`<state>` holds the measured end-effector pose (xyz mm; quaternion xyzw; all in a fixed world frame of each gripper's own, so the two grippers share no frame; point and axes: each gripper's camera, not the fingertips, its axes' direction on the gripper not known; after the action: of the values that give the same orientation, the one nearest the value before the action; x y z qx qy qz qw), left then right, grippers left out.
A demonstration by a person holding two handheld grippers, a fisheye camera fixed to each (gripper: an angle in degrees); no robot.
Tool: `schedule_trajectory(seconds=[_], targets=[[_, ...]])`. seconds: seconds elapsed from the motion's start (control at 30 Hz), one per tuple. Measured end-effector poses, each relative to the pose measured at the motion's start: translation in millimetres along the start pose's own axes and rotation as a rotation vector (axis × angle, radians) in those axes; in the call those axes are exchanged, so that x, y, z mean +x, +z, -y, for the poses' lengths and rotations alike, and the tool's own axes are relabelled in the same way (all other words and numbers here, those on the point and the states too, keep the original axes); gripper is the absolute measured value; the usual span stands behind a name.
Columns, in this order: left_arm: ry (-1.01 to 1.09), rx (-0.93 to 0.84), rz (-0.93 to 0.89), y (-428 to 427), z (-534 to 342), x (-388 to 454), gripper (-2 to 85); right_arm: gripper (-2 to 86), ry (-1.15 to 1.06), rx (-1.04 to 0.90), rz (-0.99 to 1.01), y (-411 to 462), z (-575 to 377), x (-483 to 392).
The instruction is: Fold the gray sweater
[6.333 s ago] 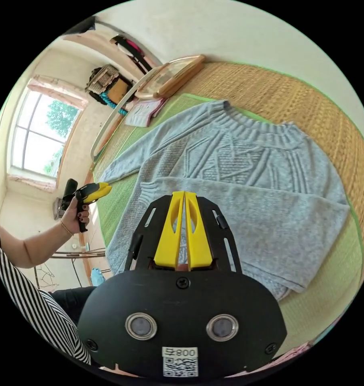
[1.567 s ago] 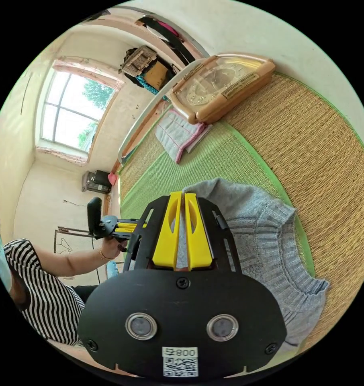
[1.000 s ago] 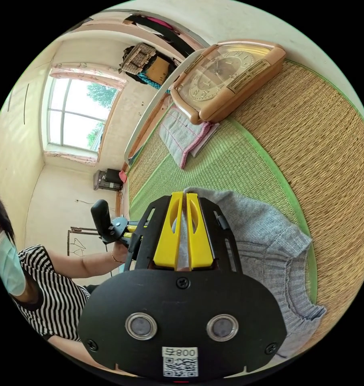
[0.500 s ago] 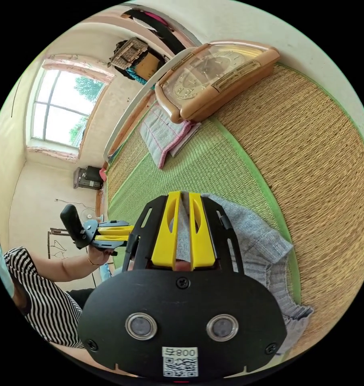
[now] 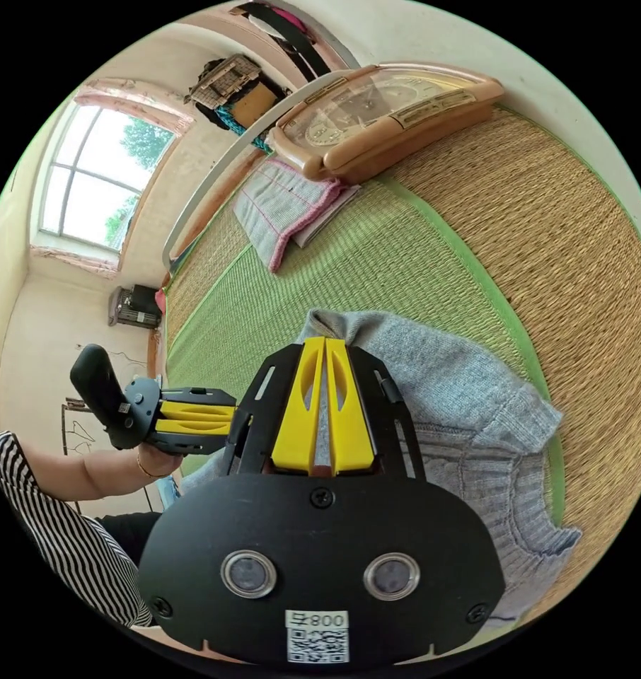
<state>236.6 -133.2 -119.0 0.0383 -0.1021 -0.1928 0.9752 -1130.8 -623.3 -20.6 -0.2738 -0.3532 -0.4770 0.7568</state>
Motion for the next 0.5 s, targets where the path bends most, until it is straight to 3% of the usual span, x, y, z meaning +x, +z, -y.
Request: schedule_trajectory(seconds=[0.2, 0.5], targets=[[0.004, 0.048, -0.007, -23, 5, 14, 0.1, 0.0, 0.023, 0.122, -0.058, -23, -42, 10], [0.028, -0.021, 0.021, -28, 26, 29, 0.1, 0.0, 0.084, 0.041, 0.027, 10, -42, 57]])
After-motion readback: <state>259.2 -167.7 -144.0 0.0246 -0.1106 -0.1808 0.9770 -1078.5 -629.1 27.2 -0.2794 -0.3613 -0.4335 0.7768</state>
